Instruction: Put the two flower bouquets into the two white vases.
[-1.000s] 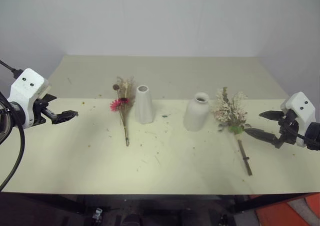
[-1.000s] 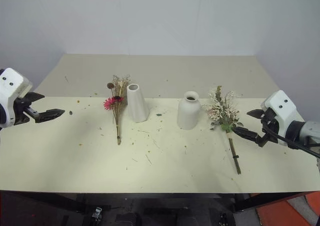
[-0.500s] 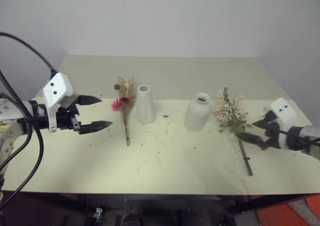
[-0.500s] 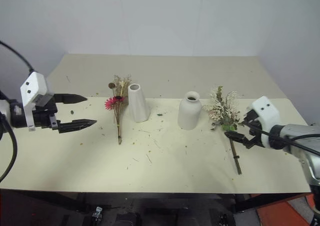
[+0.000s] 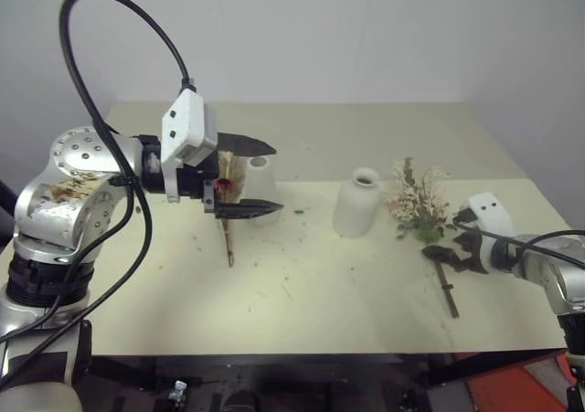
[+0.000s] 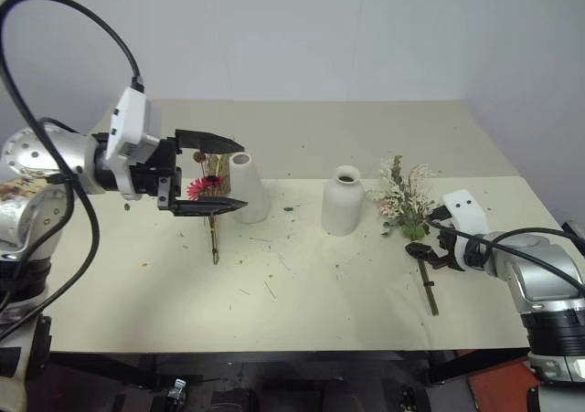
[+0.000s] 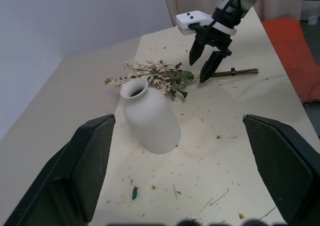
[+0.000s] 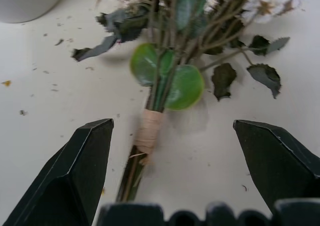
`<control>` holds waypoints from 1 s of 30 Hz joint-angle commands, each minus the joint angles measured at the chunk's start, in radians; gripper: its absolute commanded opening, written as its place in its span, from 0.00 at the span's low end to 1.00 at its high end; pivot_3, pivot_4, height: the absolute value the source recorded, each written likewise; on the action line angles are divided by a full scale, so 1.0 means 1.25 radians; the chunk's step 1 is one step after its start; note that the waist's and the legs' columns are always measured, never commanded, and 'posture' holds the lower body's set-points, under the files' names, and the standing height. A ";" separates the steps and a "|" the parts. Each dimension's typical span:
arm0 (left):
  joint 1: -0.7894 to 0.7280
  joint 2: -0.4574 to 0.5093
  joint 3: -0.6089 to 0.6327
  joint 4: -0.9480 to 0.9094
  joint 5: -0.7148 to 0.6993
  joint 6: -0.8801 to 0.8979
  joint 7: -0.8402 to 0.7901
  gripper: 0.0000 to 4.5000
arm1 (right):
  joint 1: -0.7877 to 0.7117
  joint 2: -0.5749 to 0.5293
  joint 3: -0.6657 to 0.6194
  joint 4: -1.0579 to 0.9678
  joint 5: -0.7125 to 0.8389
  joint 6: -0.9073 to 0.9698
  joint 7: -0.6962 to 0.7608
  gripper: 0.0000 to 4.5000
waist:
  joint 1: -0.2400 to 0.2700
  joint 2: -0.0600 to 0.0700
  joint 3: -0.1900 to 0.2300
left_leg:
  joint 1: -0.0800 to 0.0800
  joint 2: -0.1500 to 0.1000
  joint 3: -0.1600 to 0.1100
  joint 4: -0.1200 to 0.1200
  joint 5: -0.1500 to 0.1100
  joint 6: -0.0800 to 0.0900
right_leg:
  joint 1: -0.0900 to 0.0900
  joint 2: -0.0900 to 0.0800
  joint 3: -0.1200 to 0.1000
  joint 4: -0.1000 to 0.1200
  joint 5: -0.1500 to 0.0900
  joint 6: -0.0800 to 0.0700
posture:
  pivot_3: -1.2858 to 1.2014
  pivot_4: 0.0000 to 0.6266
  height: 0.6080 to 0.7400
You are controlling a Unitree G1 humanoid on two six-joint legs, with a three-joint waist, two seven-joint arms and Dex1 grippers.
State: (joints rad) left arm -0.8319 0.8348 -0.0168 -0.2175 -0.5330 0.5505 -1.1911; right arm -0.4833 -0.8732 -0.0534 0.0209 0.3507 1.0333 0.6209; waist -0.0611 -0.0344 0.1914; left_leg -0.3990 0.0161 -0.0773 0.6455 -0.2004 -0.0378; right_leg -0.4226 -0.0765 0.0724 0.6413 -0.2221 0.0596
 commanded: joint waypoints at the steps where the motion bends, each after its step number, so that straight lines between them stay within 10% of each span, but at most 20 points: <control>1: 0.005 0.004 0.000 0.006 0.024 -0.032 -0.001 1.00 | -0.046 0.016 0.015 0.042 -0.024 -0.022 0.000 0.86 | -0.005 0.000 0.000 | 0.000 0.000 0.000 0.000 0.000 0.000 | 0.000 0.000 0.000 0.000 0.000 0.000 | 0.52 0.24 1.00; 12: 0.041 0.006 0.012 -0.009 0.049 -0.041 0.016 1.00 | -0.090 0.032 0.040 0.052 -0.027 0.054 0.006 0.05 | -0.005 0.000 0.000 | 0.000 0.000 0.000 0.000 0.000 0.000 | 0.000 0.000 0.000 0.000 0.000 0.000 | 0.52 0.24 1.00; 22: 0.050 0.001 0.024 -0.017 0.042 -0.032 0.039 1.00 | -0.150 0.158 -0.109 0.032 -0.180 -0.321 -0.343 0.05 | -0.007 0.001 0.001 | -0.001 0.000 0.000 0.000 0.000 0.000 | -0.001 0.000 0.000 0.000 0.000 0.000 | 0.52 0.24 1.00; 30: 0.046 -0.001 0.023 -0.005 0.041 -0.012 0.055 1.00 | -0.342 0.399 -0.356 -0.089 0.153 -0.480 -0.377 0.05 | -0.006 0.003 0.002 | -0.001 0.001 -0.001 -0.002 0.000 0.000 | -0.001 0.000 -0.001 0.000 0.003 -0.005 | 0.52 0.24 1.00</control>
State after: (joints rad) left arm -0.7641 0.8275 -0.0186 -0.2114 -0.4745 0.5318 -1.1363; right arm -0.8928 -0.4007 -0.4435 -0.0325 0.4272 0.4703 0.1354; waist -0.0691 -0.0302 0.1940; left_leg -0.4001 0.0165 -0.0789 0.6433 -0.2005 -0.0378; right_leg -0.4237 -0.0764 0.0715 0.6413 -0.2176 0.0527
